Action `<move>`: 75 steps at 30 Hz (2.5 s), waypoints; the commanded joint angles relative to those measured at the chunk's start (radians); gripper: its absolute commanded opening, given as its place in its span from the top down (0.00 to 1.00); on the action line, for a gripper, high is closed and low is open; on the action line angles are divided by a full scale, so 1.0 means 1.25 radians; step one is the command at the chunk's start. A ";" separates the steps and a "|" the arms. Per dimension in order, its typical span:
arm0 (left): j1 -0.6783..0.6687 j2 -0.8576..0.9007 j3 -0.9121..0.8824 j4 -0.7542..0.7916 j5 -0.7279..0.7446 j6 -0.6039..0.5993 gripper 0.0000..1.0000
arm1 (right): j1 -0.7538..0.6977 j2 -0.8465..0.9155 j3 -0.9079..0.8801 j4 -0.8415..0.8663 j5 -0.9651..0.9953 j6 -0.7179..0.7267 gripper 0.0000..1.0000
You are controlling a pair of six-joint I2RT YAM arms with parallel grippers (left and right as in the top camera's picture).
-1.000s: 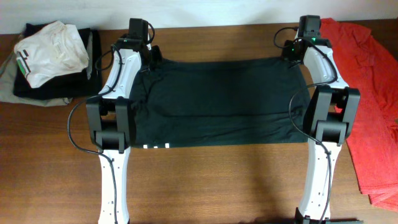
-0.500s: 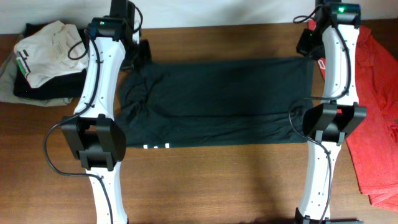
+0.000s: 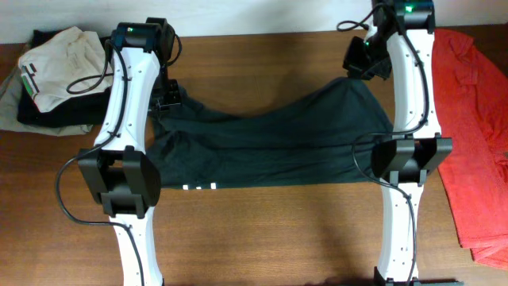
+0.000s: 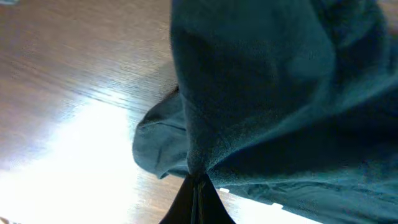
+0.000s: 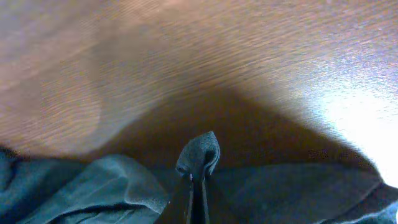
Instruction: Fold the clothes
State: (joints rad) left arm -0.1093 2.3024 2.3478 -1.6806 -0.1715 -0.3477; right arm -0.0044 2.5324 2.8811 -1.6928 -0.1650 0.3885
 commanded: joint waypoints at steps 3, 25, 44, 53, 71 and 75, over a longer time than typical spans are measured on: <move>-0.029 -0.181 0.000 0.108 0.137 0.081 0.99 | -0.040 -0.193 -0.009 -0.005 0.012 -0.014 0.96; 0.150 -0.276 -0.559 0.313 0.156 0.073 0.99 | -0.122 -0.375 -0.615 0.053 0.258 -0.011 0.96; 0.124 -0.280 -0.687 0.347 0.202 0.089 0.83 | -0.094 -0.375 -0.841 0.187 0.240 -0.041 0.01; 0.030 -0.347 -0.515 0.372 0.309 0.153 0.99 | -0.101 -0.372 -0.739 0.142 -0.007 -0.224 0.80; 0.103 -0.063 -0.556 0.397 0.095 0.061 0.99 | -0.082 -0.372 -1.227 0.541 0.054 -0.091 0.96; 0.173 -0.063 -0.556 0.396 0.091 0.064 0.99 | -0.081 -0.374 -1.222 0.541 0.060 -0.087 0.96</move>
State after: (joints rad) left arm 0.0422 2.2105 1.6657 -1.1881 0.0540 -0.2543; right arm -0.0910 2.0521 1.3766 -1.0214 -0.1787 0.2623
